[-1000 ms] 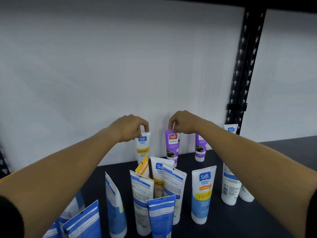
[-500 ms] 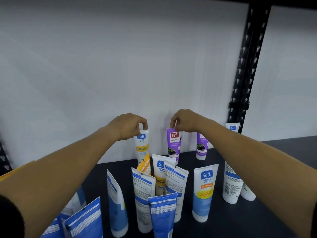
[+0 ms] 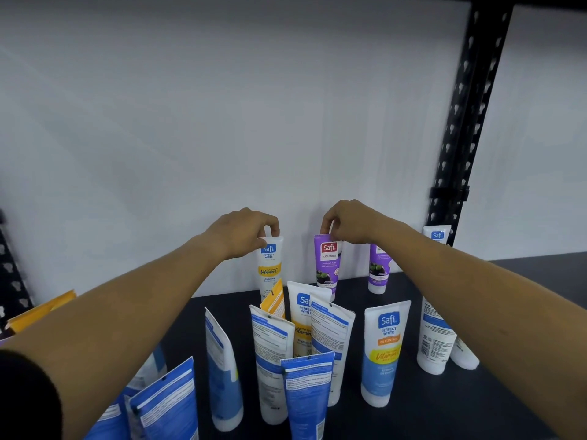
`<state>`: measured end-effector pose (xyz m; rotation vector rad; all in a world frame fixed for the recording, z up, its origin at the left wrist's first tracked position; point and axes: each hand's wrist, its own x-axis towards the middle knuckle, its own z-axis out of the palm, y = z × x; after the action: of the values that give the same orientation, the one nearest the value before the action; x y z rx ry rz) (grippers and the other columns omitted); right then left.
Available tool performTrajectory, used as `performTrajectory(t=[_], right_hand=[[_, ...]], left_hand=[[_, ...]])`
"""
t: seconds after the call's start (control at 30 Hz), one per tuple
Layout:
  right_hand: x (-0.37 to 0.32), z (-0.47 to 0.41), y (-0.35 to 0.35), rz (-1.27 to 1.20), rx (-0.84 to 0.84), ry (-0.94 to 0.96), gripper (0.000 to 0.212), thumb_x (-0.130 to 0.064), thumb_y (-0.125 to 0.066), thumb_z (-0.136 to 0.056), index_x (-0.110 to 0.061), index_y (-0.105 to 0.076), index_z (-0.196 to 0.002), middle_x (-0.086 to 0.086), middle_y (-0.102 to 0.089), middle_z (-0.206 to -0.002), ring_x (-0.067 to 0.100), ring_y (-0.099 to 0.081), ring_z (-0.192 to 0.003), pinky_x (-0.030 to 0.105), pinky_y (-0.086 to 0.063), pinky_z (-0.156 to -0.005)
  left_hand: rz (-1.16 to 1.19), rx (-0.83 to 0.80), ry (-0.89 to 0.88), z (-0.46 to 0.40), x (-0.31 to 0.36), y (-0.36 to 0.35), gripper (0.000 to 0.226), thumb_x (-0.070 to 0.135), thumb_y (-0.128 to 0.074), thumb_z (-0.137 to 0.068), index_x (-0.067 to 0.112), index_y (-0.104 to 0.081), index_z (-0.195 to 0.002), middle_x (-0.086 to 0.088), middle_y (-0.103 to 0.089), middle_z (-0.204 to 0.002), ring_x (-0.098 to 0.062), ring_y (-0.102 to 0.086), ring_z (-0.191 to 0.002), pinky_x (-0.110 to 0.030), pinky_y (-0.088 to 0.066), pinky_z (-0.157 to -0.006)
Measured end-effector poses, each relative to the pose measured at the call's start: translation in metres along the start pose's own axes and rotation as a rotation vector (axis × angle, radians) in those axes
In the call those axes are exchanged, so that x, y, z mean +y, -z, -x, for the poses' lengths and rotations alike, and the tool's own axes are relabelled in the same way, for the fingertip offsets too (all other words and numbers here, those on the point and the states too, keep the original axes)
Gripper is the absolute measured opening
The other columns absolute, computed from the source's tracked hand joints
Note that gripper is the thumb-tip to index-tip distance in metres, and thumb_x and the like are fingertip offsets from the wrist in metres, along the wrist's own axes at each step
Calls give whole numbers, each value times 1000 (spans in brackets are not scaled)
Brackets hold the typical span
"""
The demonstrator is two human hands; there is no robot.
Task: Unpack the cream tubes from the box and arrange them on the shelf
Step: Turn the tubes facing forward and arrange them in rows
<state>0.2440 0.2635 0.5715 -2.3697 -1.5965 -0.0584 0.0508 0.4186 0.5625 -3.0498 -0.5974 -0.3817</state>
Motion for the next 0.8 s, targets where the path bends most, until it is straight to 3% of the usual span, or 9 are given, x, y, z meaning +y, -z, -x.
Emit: performTrajectory(t=[0.37,0.57,0.8], right_hand=[[0,0,-2,-22,-6,-12,22,-21,-70,-90,-14,-68,-111,4,-64,-118,10,-55,-95,26,-47,-80],[1,5,4,-70,6,-17,27,-20,-71,-90,-18,-65,-116,-4,-55,-104,13,-57,-97,29,-53,-82],[-23,28,24,-102,35,23,21,-19,-68,-89,-24,-66,-109,-3,-64,-98,15,-64,-90,28,-55,-77]], left_hand=[[-7,-7,9,1,1,0,22,23,-64,-93,30,-59,-113,2,-68,-114,-15,-63,-91,-31,-54,-78],[5,-19,14,2,0,5,31,25,-62,-95,32,-55,-124,4,-67,-120,-14,-62,-97,-30,-51,-80],[26,33,25,32,8,36,31,31,-59,-96,36,-54,-127,7,-64,-121,-13,-60,-99,-31,-50,-85]])
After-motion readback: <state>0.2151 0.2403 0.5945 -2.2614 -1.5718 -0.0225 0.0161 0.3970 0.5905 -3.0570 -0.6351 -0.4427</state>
